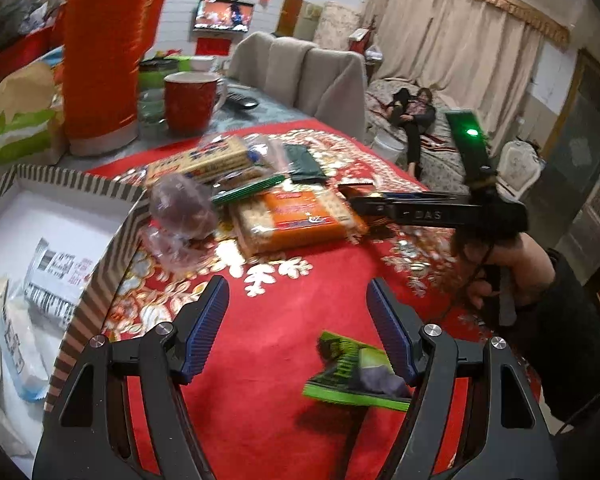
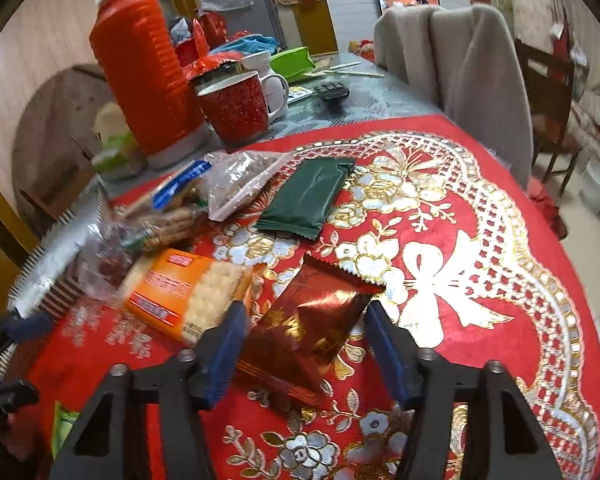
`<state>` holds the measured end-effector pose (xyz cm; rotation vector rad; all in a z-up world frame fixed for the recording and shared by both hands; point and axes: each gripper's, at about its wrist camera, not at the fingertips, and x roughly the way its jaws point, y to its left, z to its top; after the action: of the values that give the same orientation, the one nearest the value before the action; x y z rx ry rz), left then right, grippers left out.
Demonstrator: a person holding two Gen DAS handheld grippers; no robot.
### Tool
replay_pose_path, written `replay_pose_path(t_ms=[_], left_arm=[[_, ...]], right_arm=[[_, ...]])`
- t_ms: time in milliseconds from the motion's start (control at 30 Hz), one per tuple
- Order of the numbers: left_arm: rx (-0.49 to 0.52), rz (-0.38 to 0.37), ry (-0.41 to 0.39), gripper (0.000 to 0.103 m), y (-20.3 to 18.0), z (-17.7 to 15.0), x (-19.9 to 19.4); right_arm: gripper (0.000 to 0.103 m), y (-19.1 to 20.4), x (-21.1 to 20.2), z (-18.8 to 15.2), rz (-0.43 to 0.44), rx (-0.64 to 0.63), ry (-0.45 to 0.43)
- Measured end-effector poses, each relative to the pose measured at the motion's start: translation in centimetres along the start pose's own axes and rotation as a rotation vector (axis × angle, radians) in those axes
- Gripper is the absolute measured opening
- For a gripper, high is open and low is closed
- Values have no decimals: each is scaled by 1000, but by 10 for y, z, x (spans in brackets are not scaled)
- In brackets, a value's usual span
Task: Organize snacks
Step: 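Grasp green packet with left tool while right tool grasps red-gold packet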
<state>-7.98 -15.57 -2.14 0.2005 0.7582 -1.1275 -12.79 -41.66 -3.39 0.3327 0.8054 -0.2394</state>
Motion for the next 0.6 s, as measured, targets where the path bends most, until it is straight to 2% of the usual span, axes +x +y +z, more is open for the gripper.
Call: replay_pose_path(t_ms=[133,233,367,400,500,600], left_arm=[[-41,1,11,72,9,-1,3],[-22,-18,30,72,5,-3,7],[88,-62,44,72,-21,-8,6],[127,-71,48,72,-28,-11,6],[221,-76,74,72,-45,-18,8],[288,-87,98,72,-56,-26,8]], right_arm=[[41,-5,0,0,45,11,-3],[40,-10,-5,-1,91,25,-26],[37,-21,-19,-5,148,70,-86],[28,-23,-21,-6,166,86,-91],[28,-37,-34,-15,253,156,-132],[27,-42,-40,-18,256,177,-149]])
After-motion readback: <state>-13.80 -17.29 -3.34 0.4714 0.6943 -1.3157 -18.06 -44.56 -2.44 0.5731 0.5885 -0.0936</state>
